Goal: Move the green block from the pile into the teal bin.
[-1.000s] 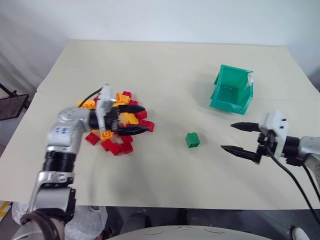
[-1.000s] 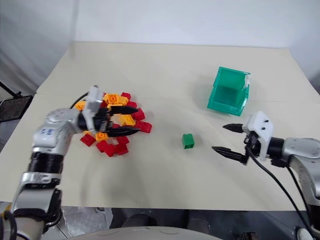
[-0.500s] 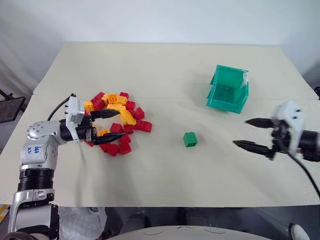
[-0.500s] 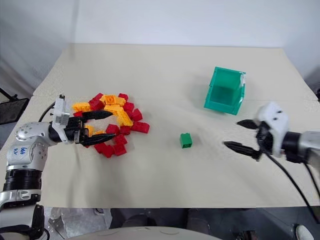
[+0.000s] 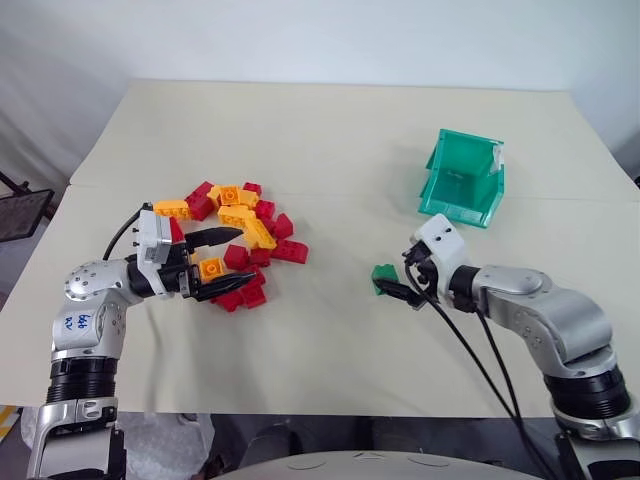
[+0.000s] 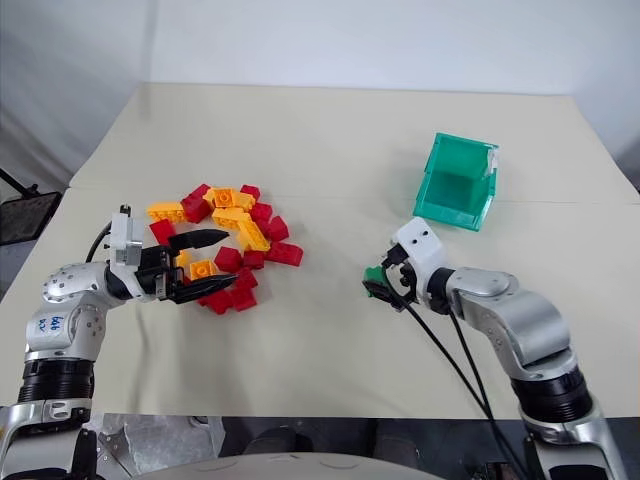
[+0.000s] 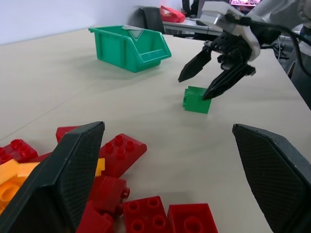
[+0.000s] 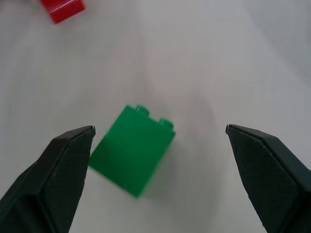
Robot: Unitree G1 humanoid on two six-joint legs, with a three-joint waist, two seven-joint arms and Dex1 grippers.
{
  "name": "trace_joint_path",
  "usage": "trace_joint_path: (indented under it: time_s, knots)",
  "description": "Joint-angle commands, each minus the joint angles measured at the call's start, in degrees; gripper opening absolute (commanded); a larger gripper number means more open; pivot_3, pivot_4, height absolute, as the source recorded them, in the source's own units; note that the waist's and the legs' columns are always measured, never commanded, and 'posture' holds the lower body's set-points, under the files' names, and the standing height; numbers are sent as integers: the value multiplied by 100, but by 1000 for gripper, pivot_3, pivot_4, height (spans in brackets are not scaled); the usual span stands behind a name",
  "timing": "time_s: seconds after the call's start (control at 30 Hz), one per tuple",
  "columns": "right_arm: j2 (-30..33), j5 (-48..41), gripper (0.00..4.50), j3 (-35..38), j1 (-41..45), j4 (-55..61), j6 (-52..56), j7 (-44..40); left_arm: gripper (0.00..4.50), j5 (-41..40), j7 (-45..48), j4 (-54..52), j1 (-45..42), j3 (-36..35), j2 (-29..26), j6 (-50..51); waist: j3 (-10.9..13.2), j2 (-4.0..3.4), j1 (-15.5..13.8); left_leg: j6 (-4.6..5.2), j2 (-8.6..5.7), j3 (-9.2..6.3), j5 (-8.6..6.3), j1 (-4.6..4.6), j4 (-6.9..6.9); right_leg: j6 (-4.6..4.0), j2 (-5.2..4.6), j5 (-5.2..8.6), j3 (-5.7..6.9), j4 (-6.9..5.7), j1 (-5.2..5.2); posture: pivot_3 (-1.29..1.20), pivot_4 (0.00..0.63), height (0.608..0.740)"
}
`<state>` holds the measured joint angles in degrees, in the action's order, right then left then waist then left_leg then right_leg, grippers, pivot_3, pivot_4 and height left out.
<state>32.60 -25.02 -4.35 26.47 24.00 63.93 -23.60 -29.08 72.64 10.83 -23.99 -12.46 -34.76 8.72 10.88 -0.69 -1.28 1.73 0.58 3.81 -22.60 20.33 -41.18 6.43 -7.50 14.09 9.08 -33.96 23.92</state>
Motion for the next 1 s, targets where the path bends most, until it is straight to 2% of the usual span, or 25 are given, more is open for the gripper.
trace_joint_path:
  time_s: [0.03, 0.2, 0.23, 0.63, 0.73, 1.0]
  knots:
    - [-224, 91, 4500, 113, -33, 153, 264, 346, 4482, -141, -48, -275, 71, -59, 8, -82, 0, 0, 2, 0, 0, 1, 0, -1, 0, 0, 0, 0, 0, 0, 0, 0, 150, 740]
    - [-558, 10, 4500, -40, -176, 332, 600, 480, 4482, -141, -104, -350, 72, -20, 60, -64, 0, -1, 11, 0, 0, 4, 0, -1, 3, 0, 1, 0, -2, 1, 1, 0, 150, 740]
    - [-604, 24, 4321, -44, -179, 361, 696, 533, 4500, -138, -108, -360, 76, -17, 62, -63, 0, -1, 15, 0, -1, 5, 0, -1, 4, 0, 1, 0, -2, 1, 1, 0, 150, 740]
    - [-663, -396, 4321, 791, -248, 886, 581, 263, 4500, -150, -123, -451, 72, 1, 57, 16, 0, -2, 19, 0, 0, 4, 0, -3, 8, 0, 4, 0, -4, 4, 1, 0, 150, 740]
    - [-674, -498, 3659, 790, -309, 913, 643, 216, 4500, -123, -147, -440, 50, 42, 87, 18, 0, -2, 25, 0, -1, 5, 0, -4, 10, 0, 4, 0, -5, 4, 1, 0, 150, 740]
    - [-709, -241, 879, 602, -306, 646, 364, 434, 4500, -121, -186, -385, -3, 58, 76, -30, 0, -2, 29, 0, -1, 4, 0, -4, 11, 0, 4, 0, -6, 4, 2, 0, 150, 740]
